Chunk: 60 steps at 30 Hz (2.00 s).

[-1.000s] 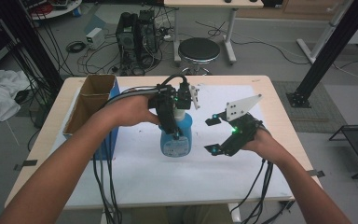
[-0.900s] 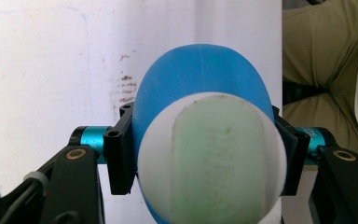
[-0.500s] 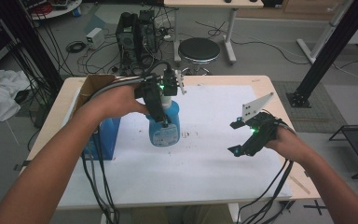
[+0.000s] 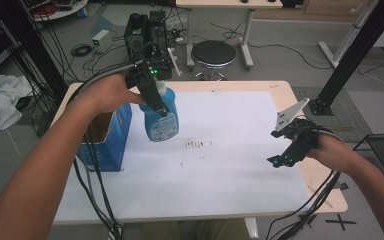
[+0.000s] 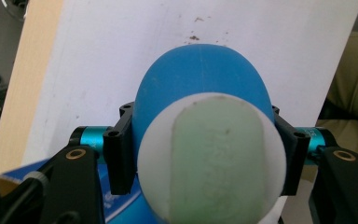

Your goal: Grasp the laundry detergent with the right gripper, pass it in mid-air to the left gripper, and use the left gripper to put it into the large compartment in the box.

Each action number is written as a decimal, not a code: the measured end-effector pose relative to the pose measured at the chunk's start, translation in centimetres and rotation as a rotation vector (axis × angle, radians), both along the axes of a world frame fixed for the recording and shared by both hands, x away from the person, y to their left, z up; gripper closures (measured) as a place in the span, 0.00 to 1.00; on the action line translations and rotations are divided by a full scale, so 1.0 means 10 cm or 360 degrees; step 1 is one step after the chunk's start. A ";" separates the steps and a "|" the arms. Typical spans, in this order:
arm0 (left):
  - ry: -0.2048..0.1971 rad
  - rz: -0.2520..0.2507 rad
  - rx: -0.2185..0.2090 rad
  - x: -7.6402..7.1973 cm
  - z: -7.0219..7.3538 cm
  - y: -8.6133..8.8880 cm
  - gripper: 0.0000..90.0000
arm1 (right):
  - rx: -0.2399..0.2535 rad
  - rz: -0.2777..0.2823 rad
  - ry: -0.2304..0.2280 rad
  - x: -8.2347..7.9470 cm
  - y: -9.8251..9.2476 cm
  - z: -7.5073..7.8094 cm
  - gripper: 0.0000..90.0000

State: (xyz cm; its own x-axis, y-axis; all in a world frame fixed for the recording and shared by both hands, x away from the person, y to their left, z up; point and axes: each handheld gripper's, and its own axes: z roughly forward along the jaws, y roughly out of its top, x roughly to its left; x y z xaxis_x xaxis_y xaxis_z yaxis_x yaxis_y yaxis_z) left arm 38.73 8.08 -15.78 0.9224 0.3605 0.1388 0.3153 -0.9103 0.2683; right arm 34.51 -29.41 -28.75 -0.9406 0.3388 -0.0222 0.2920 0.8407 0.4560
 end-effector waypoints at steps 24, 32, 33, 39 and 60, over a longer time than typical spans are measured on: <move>-0.0095 0.0333 -0.0058 -0.12 0.72 1.08 0.42 | 0.0074 -0.0029 -0.0014 0.03 -0.16 0.10 0.12; -0.0112 0.0422 -0.0040 -0.13 0.75 1.42 0.42 | 0.0071 -0.0053 -0.0033 0.05 -0.20 0.16 0.12; -0.0117 0.0426 -0.0038 -0.13 0.73 1.45 0.42 | 0.0071 -0.0053 -0.0033 0.05 -0.20 0.16 0.12; -0.0086 0.0445 -0.0018 -0.08 0.60 1.55 0.42 | 0.0061 -0.0074 -0.0020 0.05 -0.19 0.15 0.12; -0.0030 0.0539 -0.0084 0.08 0.00 1.72 0.42 | 0.0037 -0.0090 0.0001 0.08 -0.14 0.08 0.12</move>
State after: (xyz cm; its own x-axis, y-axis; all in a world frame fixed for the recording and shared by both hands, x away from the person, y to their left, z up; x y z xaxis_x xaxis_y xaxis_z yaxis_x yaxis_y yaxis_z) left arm 39.52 25.30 -15.80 0.7464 0.6531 0.1278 0.5920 -0.7393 0.3209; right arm 35.31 -30.84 -27.98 -0.9198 0.3921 -0.0131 0.3394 0.8121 0.4747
